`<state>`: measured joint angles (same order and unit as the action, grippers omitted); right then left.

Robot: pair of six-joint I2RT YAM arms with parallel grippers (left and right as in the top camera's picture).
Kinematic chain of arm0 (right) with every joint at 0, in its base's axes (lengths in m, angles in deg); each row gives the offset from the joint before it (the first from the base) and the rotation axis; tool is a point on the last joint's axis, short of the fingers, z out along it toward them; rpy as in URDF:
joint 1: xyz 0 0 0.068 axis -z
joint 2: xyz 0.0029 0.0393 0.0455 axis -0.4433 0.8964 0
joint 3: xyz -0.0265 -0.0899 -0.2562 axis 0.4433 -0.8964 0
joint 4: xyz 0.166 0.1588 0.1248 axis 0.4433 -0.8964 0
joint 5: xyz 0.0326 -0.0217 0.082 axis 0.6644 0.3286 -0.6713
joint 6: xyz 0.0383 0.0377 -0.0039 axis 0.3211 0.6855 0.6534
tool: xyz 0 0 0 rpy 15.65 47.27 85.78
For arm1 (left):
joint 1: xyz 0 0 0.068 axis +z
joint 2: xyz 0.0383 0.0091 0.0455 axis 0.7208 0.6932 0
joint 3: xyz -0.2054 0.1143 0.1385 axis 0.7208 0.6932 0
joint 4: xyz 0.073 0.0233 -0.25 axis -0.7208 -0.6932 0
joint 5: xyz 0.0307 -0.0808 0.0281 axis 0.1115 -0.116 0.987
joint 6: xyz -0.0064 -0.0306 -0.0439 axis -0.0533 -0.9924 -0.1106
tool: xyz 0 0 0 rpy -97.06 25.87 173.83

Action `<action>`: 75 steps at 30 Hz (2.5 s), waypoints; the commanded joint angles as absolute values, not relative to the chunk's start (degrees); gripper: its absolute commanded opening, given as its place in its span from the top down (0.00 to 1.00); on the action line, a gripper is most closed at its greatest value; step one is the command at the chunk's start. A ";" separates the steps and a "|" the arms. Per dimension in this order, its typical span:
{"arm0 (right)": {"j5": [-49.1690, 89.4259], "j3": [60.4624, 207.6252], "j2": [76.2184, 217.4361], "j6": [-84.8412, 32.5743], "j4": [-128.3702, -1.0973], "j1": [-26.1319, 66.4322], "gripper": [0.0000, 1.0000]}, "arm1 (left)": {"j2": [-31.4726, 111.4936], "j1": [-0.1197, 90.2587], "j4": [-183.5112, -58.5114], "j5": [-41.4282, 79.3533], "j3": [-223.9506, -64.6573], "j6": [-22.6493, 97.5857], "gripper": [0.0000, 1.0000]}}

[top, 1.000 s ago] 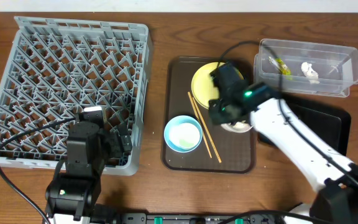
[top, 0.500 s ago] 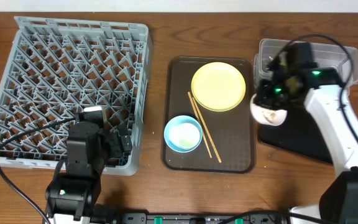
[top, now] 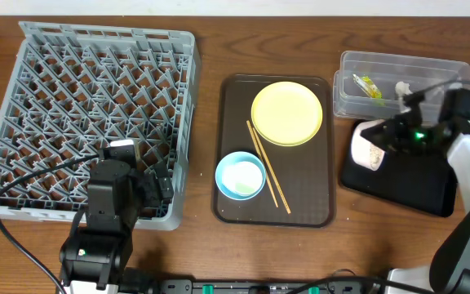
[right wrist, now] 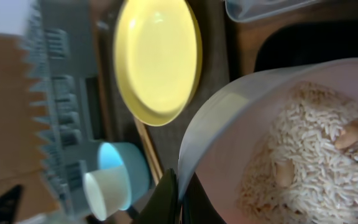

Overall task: Sort waste into correct bins and load items into the dishwasher
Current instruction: 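Lift the white bowl and carry it over the black tray, then tip the white bowl to dump the rice onto the black tray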

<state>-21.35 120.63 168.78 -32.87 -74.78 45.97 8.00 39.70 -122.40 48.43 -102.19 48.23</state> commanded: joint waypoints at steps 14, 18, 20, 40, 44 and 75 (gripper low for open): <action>-47.16 117.79 168.08 -22.92 -66.45 60.16 0.99 | 7.96 39.99 -122.38 48.49 -103.34 48.36 0.01; -47.01 117.79 168.10 -20.14 -65.75 61.45 0.99 | 7.96 39.99 -122.38 48.49 -103.34 48.36 0.01; -46.17 117.79 168.10 -17.61 -65.71 61.97 0.99 | 7.96 39.99 -122.38 48.49 -103.34 48.36 0.01; -54.55 117.79 168.10 -9.68 -55.08 63.53 0.99 | 7.96 39.99 -122.38 48.47 -103.34 48.34 0.01; -57.04 117.60 168.10 -13.52 -55.13 63.53 0.99 | 7.96 39.99 -122.38 48.47 -103.34 48.34 0.01; -61.21 106.89 168.10 -38.31 -52.09 63.55 0.99 | 7.96 39.99 -122.38 48.47 -103.34 48.34 0.01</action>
